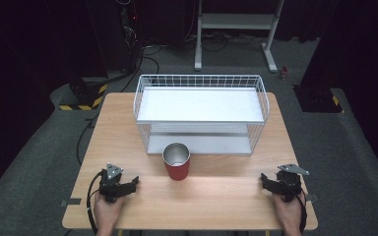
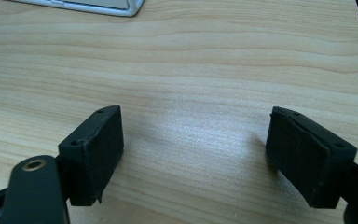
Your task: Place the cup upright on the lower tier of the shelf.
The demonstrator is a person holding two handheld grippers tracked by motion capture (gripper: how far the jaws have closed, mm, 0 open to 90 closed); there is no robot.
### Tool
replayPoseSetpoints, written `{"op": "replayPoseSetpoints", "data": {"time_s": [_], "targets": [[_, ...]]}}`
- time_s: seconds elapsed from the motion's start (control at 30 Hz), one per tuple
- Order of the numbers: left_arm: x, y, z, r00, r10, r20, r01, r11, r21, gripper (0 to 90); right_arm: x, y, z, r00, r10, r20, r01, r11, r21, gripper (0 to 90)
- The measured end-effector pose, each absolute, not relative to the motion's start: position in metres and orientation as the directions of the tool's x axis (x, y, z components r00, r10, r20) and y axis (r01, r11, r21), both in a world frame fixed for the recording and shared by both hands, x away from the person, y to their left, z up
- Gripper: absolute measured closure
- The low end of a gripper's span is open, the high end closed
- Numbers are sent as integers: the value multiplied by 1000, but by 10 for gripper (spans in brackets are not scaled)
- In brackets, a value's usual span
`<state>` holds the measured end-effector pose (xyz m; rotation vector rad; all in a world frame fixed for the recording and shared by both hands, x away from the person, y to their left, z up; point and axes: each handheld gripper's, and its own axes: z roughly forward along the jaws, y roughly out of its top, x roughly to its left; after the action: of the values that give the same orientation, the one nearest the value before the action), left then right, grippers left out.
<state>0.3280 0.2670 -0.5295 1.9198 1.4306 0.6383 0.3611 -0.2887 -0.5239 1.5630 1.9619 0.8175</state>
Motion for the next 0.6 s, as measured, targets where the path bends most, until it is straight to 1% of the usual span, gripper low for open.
{"op": "replayPoseSetpoints", "data": {"time_s": [0.4, 0.6], "targets": [[329, 268, -529, 282, 959, 4, 641, -191, 743, 215, 361, -289, -524, -220, 975, -12, 678, 162, 717, 190], [327, 271, -529, 284, 959, 9, 648, -199, 735, 168, 361, -289, -524, -227, 974, -17, 675, 170, 718, 190]]}}
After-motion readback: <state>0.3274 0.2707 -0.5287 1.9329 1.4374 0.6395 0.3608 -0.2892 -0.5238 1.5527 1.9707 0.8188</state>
